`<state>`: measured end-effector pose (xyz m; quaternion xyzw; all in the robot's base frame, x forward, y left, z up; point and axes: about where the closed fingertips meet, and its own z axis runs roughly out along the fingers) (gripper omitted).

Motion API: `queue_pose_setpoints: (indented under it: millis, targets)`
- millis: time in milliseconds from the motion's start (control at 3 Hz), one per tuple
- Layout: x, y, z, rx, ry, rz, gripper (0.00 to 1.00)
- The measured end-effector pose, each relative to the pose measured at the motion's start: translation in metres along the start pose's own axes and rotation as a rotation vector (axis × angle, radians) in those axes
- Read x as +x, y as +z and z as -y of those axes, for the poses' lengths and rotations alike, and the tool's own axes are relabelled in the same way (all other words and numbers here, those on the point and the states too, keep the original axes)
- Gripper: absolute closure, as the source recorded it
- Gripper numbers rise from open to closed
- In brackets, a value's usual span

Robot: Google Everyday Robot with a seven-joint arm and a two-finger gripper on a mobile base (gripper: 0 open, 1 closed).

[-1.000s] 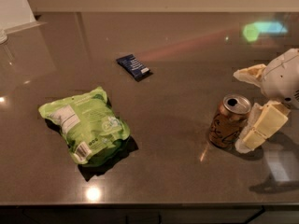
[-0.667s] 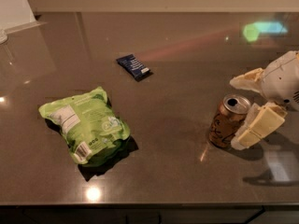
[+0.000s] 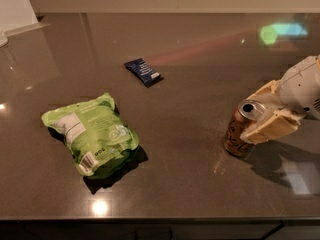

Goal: Pick orange can

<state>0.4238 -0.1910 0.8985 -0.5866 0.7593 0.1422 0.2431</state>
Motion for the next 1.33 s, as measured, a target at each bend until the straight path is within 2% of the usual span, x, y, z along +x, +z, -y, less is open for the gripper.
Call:
queue_pose_setpoints:
  millis: [333,667,1000,1333]
  targets:
    - [-0.011,-0.010,0.004,0.009,-0.007,0.010,0.85]
    - [-0.031,-0.034,0.018,0.025,0.020,-0.002,1.00]
    - [-0.054,-0.062,0.034,0.036,0.061,0.036,1.00]
    - [-0.054,-0.062,0.034,0.036,0.061,0.036,1.00]
